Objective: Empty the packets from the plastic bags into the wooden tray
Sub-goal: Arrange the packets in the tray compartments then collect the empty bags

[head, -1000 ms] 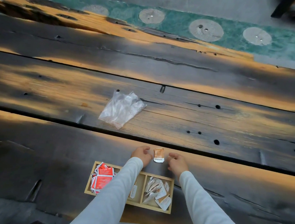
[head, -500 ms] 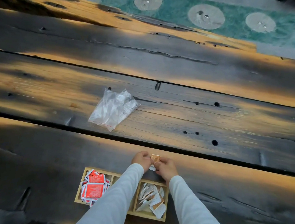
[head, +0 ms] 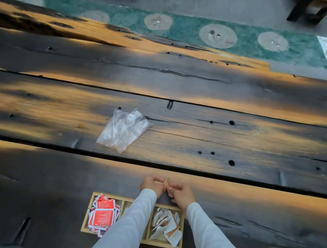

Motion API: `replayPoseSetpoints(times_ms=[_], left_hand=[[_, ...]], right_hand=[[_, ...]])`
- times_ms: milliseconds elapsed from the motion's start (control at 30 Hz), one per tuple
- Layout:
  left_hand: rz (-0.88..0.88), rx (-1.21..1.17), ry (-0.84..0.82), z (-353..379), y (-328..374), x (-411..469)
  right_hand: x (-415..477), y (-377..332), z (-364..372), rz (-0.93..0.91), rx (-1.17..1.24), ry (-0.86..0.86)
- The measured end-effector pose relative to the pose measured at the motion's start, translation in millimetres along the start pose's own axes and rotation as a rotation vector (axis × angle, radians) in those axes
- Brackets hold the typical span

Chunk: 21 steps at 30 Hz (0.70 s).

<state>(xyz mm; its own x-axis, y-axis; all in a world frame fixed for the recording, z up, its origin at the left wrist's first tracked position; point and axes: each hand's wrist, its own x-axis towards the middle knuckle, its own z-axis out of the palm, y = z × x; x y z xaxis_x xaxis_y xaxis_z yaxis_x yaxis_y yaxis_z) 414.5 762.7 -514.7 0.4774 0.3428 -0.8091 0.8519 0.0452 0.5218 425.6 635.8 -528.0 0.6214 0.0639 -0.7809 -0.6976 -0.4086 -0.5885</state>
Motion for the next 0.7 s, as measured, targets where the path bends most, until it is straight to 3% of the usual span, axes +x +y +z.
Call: replayPoseSetpoints(times_ms=[133,233,400,700], left_hand=[[0.042,-0.251,-0.054,-10,9,-22],[0.048,-0.339,-0.106,-15,8,-33],[0.14,-0.281,-0.057,-23,-14,-47],[0.229,-0.059,0.037,-37,-67,-75]], right_hand=[[-6,1,-11,-0.061,0.103,0.134],[-19,-5,-20,-0.063,0.277,0.14],[-46,-4,-22,-0.151,0.274,0.126],[-83,35,-10,-0.144,0.177,0.118]])
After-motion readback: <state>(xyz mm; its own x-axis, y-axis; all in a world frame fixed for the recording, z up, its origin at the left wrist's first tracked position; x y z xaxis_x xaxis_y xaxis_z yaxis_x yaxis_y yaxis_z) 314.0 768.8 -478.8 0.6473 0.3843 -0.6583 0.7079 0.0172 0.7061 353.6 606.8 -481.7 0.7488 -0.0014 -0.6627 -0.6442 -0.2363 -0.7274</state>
